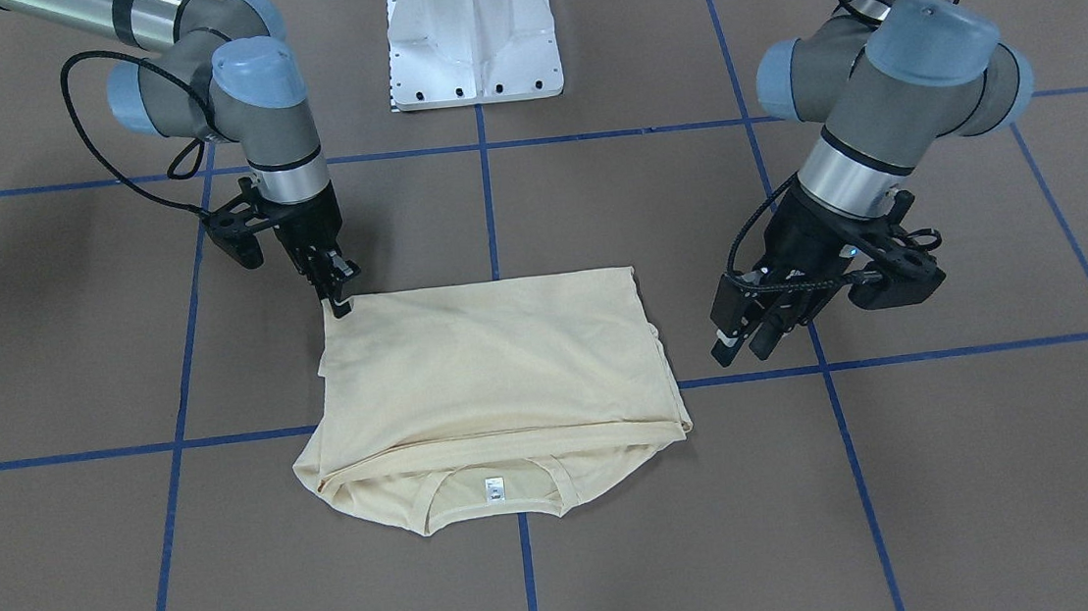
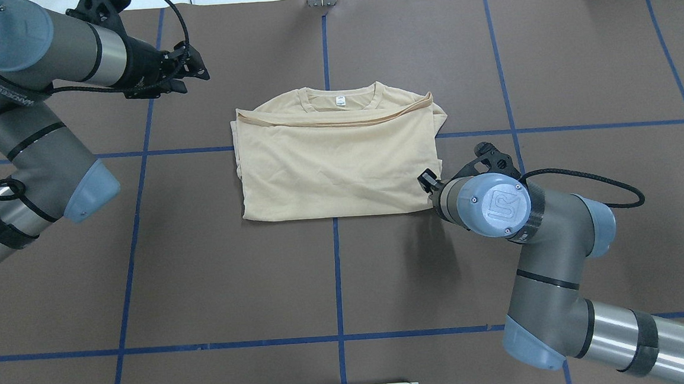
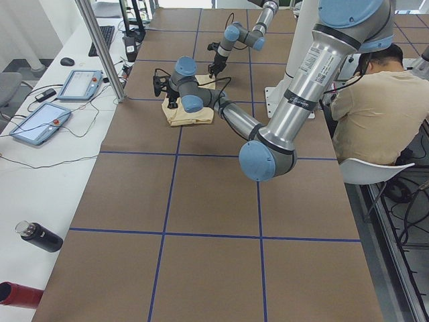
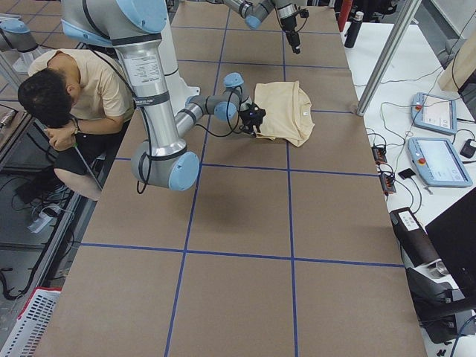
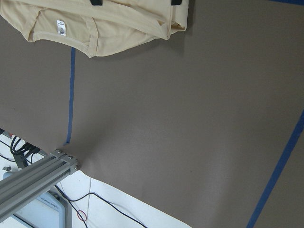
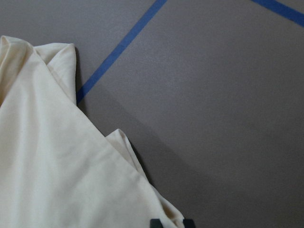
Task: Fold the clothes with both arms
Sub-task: 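Drag the shirt toward the robot with the right gripper while the left withdraws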
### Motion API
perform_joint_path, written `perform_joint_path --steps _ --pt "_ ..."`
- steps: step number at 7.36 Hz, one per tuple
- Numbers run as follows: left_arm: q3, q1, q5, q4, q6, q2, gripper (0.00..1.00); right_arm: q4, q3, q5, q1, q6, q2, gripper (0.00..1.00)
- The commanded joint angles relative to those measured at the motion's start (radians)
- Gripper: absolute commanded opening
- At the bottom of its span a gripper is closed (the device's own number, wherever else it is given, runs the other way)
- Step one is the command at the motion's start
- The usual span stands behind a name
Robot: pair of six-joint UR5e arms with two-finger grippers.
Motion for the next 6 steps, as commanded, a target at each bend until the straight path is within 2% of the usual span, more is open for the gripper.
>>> perform_joint_path --steps 1,4,6 --pt "0.001 0.002 -0.002 0.000 -0.001 -0.001 0.57 -0.003 0.052 0.006 -0.001 0.001 -0.015 0.00" --pt "-0.003 0.004 -0.020 0.002 -0.009 -0.012 0.57 -0.062 0.286 0.016 -0.129 0.079 -0.161 0.00" --pt "-0.003 0.004 -0.093 -0.003 -0.015 -0.008 0.57 -0.304 0.476 0.025 -0.287 0.175 -0.161 0.00"
